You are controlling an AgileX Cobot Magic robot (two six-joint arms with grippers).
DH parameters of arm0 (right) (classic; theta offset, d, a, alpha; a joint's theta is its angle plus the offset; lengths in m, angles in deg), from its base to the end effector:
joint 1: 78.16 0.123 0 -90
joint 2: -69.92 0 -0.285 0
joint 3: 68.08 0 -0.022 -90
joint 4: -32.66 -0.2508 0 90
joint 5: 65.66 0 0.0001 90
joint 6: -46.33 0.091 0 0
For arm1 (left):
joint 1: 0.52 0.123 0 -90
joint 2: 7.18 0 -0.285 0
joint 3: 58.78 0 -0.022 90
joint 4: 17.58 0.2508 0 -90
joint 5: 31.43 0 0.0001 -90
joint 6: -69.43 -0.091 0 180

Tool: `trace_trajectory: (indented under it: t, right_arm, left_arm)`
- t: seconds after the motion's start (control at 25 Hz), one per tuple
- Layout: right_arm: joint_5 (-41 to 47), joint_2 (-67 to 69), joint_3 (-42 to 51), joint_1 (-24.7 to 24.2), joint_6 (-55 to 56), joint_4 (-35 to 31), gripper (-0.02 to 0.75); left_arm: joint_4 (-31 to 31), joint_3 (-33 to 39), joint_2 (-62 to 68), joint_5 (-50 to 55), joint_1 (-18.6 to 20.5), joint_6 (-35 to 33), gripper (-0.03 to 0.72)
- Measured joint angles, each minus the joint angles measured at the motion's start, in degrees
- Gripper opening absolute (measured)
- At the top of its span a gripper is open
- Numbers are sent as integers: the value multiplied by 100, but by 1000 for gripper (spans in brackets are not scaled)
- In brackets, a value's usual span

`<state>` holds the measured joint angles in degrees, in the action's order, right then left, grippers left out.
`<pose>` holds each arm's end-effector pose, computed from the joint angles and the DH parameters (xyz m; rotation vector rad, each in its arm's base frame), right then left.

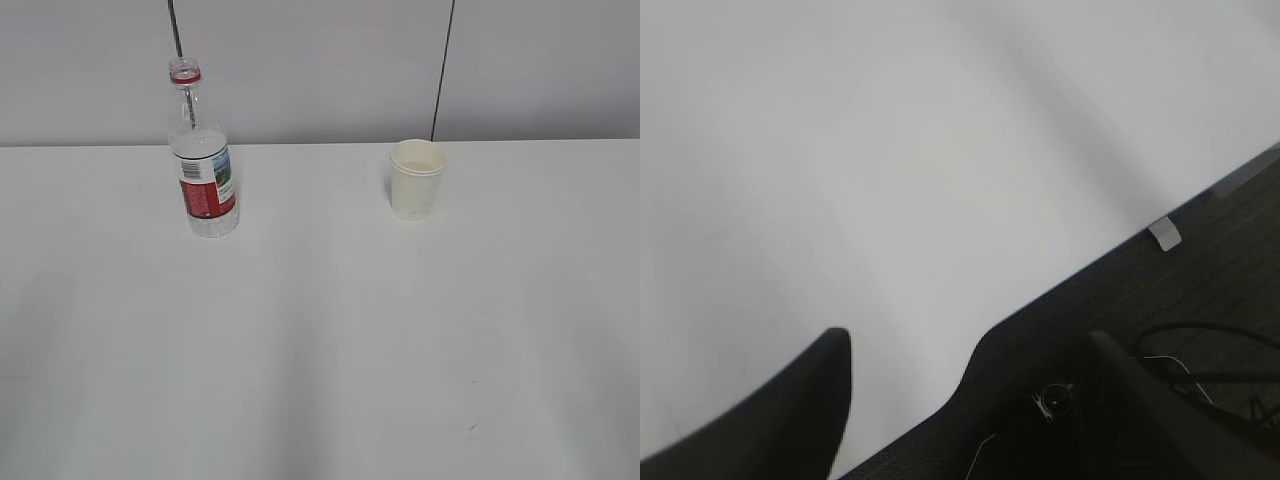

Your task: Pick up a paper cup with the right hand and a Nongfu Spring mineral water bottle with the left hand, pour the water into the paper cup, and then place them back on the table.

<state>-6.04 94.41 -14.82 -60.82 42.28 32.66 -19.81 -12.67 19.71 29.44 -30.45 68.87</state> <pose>0.0407 0.0127 0.2488 -0.4455 2.3587 0.1084 0.0372 -0.0250 0.2832 0.6143 2.2741 -0.3022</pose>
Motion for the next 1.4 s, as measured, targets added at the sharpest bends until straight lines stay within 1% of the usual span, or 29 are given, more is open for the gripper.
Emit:
trace_trajectory:
  t: [0.12, 0.2, 0.32, 0.4, 0.6, 0.68, 0.76, 0.84, 1.16, 1.4]
  right_arm:
    - [0, 0, 0, 0, 10, 0, 582]
    - [0, -23, 0, 0, 10, 0, 582]
    - [0, -178, 0, -155, 10, 0, 582]
    - [0, -347, 0, -430, 10, 0, 582]
    - [4, -1010, 0, -1652, 10, 0, 582]
    - [13, -1358, 0, -2047, 10, 0, 582]
    - [13, -1609, 0, -2234, 10, 0, 582]
    - [25, -1743, 0, -2270, 10, 0, 582]
    - [36, -1761, 0, -2270, 10, 0, 582]
    - [36, -1761, 0, -2270, 10, 0, 582]
  left_arm:
    - [0, 0, -28, -7, 5, 0, 425]
    - [-4, 0, -150, -14, 109, 0, 425]
    - [1, 0, -395, -14, 565, 0, 421]
    - [1, 0, -609, -8, 996, 0, 412]
    - [6, 0, -1229, 2, 2091, 0, 384]
    - [6, 0, -1459, 20, 2376, 0, 372]
    - [6, 0, -1633, 25, 2581, 0, 360]
    - [6, 0, -1810, 31, 2691, 0, 350]
    - [6, 0, -1988, 64, 2711, 0, 308]
    - [6, 0, -1988, 64, 2868, 0, 301]
